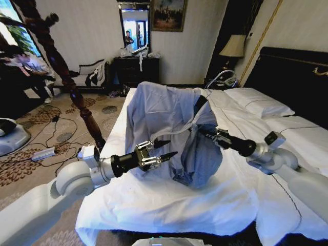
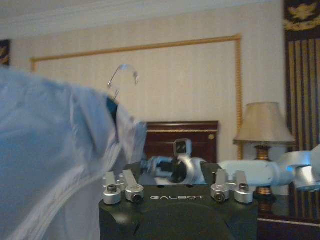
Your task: Pick up the clothes from the bed and hang them on the clothes hanger.
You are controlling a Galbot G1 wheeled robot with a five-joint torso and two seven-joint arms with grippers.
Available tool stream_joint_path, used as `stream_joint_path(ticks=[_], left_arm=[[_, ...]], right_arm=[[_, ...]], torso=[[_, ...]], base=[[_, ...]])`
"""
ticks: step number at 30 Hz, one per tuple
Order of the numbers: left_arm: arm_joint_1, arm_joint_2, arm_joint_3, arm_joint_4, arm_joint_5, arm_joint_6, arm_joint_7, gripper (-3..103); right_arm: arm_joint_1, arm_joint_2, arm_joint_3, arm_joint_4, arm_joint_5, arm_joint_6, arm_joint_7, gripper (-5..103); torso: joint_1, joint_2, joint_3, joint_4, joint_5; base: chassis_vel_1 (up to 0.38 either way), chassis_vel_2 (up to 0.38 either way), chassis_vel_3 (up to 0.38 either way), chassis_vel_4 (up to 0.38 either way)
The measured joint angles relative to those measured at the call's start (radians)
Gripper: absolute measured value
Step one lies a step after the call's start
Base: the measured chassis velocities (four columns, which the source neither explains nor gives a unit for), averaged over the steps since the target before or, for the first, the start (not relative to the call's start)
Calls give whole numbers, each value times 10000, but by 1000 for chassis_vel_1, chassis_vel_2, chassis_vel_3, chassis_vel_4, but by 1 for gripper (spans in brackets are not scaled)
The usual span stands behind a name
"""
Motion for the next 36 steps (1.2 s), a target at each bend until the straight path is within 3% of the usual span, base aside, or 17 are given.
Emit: stream_joint_path(ticks=[1, 4, 5, 9, 15, 17, 20, 27, 31, 36], left_arm=[[0, 0, 0, 0, 0, 0, 0, 68], [-392, 192, -661, 49, -655, -6, 185, 84], [-518, 288, -892, 152, -801, -6, 189, 84], [-760, 706, -1398, 599, -970, -23, 427, 98], [-1661, 1885, -1213, 1392, -935, -63, 1281, 100], [-1698, 1960, -1192, 1437, -914, -65, 1339, 100], [-1773, 2498, -1067, 1758, -547, -134, 1993, 100], [-1573, 2832, -897, 2035, 159, -156, 2768, 100], [-1226, 3019, -518, 2391, 1302, -160, 3635, 100], [-1065, 2985, -307, 2575, 1870, -159, 3978, 100]], right_arm=[[0, 0, 0, 0, 0, 0, 0, 17], [-32, 50, -6, -186, -432, 29, -328, 17], [-41, 54, -19, -220, -627, 46, -469, 17], [-37, 128, -110, -260, -1169, 132, -963, 17], [18, 314, -286, -129, -2491, 153, -1609, 17], [13, 313, -288, -116, -2619, 153, -1659, 17], [-123, 249, -277, -8, -3663, 172, -2094, 17], [-225, 232, -267, 72, -4115, 165, -2299, 17], [-221, 230, -268, 171, -4429, 4, -2493, 17], [-306, 255, -299, 282, -4887, -68, -2671, 17]], torso=[[0, 0, 0, 0, 0], [0, 0, 0, -1, 0], [0, 0, 0, -1, 2], [0, 0, 1, -1, -1], [0, 0, 0, -1, 1], [0, 0, 0, -1, 0], [0, 0, 0, 1, -1], [0, 0, 0, 0, -1], [0, 0, 1, 0, -1], [0, 1, 0, 1, -2]], base=[[0, 0, 0, 0], [0, 0, 0, 0], [0, 0, 0, 0], [0, 0, 0, 0], [0, 0, 0, 0], [0, 0, 0, 0], [0, 0, 0, 0], [0, 0, 0, 0], [0, 0, 0, 0], [0, 0, 0, 0]])
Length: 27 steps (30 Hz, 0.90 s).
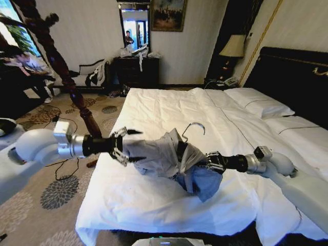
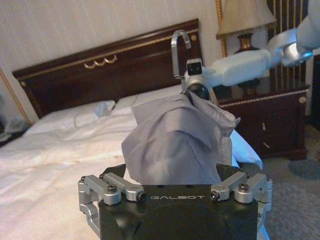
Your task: Pick up the clothes from the bed and hang them on the clothes hanger.
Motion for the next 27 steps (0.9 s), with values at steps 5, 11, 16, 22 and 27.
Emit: stream_joint_path(ticks=[5, 11, 16, 22, 27], left_arm=[[65, -186, 461, 46, 349, 61, 155, 103], [-80, -618, 1131, 228, 1139, 151, 615, 97], [-215, -861, 1385, 350, 1510, 195, 807, 93], [-310, -1087, 1562, 453, 1753, 203, 1040, 70], [-302, -1131, 1586, 495, 1855, 200, 1188, 54]], right_arm=[[-118, 140, -114, 94, -523, -2, -208, 17], [-13, 238, -238, 209, -699, -39, -209, 17], [32, 192, -228, 314, -708, -83, -192, 17], [73, 153, -209, 437, -651, -115, -175, 17], [184, 103, -199, 518, -528, -141, -154, 17]], torso=[[-1, 0, 0, -2, 3], [0, 0, 0, -1, 2], [0, 0, 0, -1, 2], [0, 0, 0, -1, 2], [0, -1, 0, 0, 2]], base=[[0, 0, 0, 0], [0, 0, 0, 0], [0, 0, 0, 0], [0, 0, 0, 0], [0, 0, 0, 0]])
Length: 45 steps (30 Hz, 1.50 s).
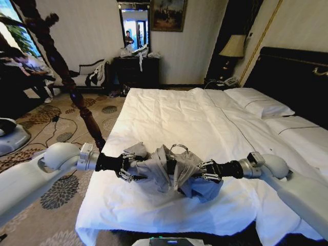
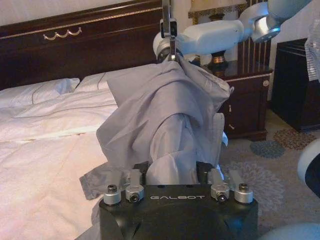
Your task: Pick up the clothes from the bed and hang them on the clothes hanger.
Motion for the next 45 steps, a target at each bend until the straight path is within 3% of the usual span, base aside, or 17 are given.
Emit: stream_joint_path(ticks=[2, 4, 7, 10, 23, 25, 28, 31, 33, 35, 36, 40, 45], left_arm=[[1, -23, 29, 9, 50, 0, 35, 43], [2, -25, 34, 12, 61, 2, 45, 43], [1, -6, 34, 17, 98, 19, 121, 27], [9, 44, 16, -1, 100, 31, 194, 18], [120, -1, -26, -29, 164, 132, 380, 18], [134, -44, -53, -8, 155, 142, 390, 18], [153, -96, -113, 26, 109, 147, 402, 18], [264, -212, -328, 74, 11, 153, 399, 18], [286, -226, -369, 90, -4, 154, 398, 18], [320, -264, -452, 176, -40, 153, 387, 18], [320, -264, -452, 176, -40, 153, 387, 18], [316, -471, -586, 384, -206, 148, 354, 18], [230, -692, -743, 733, -555, 144, 240, 18]], right_arm=[[18, -40, 9, 48, 33, -16, 5, 17], [18, -52, 13, 63, 40, -17, 5, 17], [19, -98, 38, 143, 55, -22, -10, 17], [40, -162, 44, 189, 58, -22, -25, 17], [202, -325, 106, 198, 166, 212, 37, 16], [177, -329, 110, 215, 389, 266, 202, 32], [173, -334, 132, 196, 535, 322, 222, 37], [0, -310, 129, 240, 1540, 441, 428, 53], [-62, -290, 104, 304, 1996, 520, 628, 53], [-186, -211, 42, 583, 3605, 729, 1478, 64], [-186, -211, 42, 583, 3605, 729, 1478, 64], [-93, -65, 172, 1071, 5461, 1157, 3017, 85], [12, -2, 437, 1245, 6070, 1305, 3672, 99]], torso=[[0, 0, 0, 0, 0], [0, 0, 0, -1, 0], [0, 0, 0, -1, 0], [0, 0, 0, -1, 1], [0, 0, 0, -1, 0], [0, 0, 0, -1, 1], [0, 1, 0, -1, 0], [0, 0, 0, -1, 0], [0, 0, 0, -1, 0], [0, 1, 0, -1, 0], [0, 1, 0, -1, 0], [0, 0, 0, 0, 0], [0, 0, 0, 0, -3]], base=[[0, 0, 0, 0], [0, 0, 0, 0], [0, 0, 0, 0], [0, 0, 0, 0], [0, 0, 0, 0], [0, 0, 0, 0], [0, 0, 0, 0], [0, 0, 0, 0], [0, 0, 0, 0], [0, 0, 0, 0], [0, 0, 0, 0], [0, 0, 0, 0], [0, 0, 0, 0]])
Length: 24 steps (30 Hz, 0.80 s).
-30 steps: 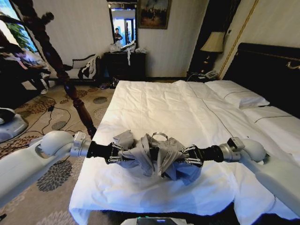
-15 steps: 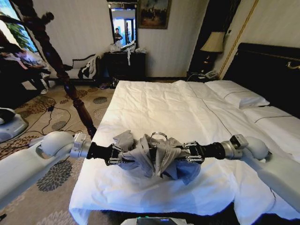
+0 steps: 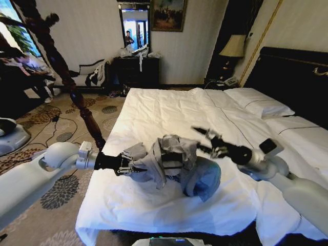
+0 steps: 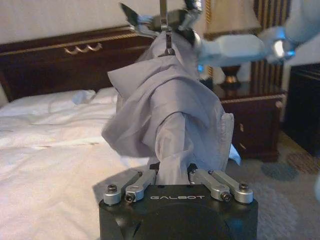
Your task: Pick up the clothes from the bed and hang them on the clothes hanger.
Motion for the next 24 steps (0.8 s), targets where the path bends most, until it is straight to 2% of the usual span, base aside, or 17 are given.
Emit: stream_joint_path(ticks=[7, 11, 18, 21, 22, 23, 24], left_arm=[[-131, -246, -151, 234, -351, -3, -123, 18], [-217, -617, -351, 543, -594, -15, -257, 18], [-601, -919, -551, 1106, -1126, -67, -624, 18], [-1284, -877, -554, 1398, -1903, -83, -889, 18], [-1284, -877, -554, 1398, -1903, -83, -889, 18], [-1583, -787, -543, 1445, -2250, -76, -944, 18], [-1806, -695, -519, 1466, -2516, -47, -981, 18]], right_arm=[[-105, 19, 76, 151, -304, 42, 235, 100], [75, 203, 115, 355, 51, 313, 1014, 100], [391, 485, 378, 458, 400, 613, 1713, 100], [389, 539, 495, 459, -406, 679, 3103, 100], [389, 539, 495, 459, -406, 679, 3103, 100], [320, 538, 501, 544, -750, 678, 3903, 100], [288, 538, 490, 586, -914, 678, 4252, 100]], torso=[[0, 0, 0, -2, 4], [0, 0, 0, 0, 3], [1, 0, 1, 0, 1], [1, -1, 1, -1, 1], [1, -1, 1, -1, 1], [1, -1, 1, -2, 4], [1, 0, 1, -2, 4]], base=[[0, 0, 0, 0], [0, 0, 0, 0], [0, 0, 0, 0], [0, 0, 0, 0], [0, 0, 0, 0], [0, 0, 0, 0], [0, 0, 0, 0]])
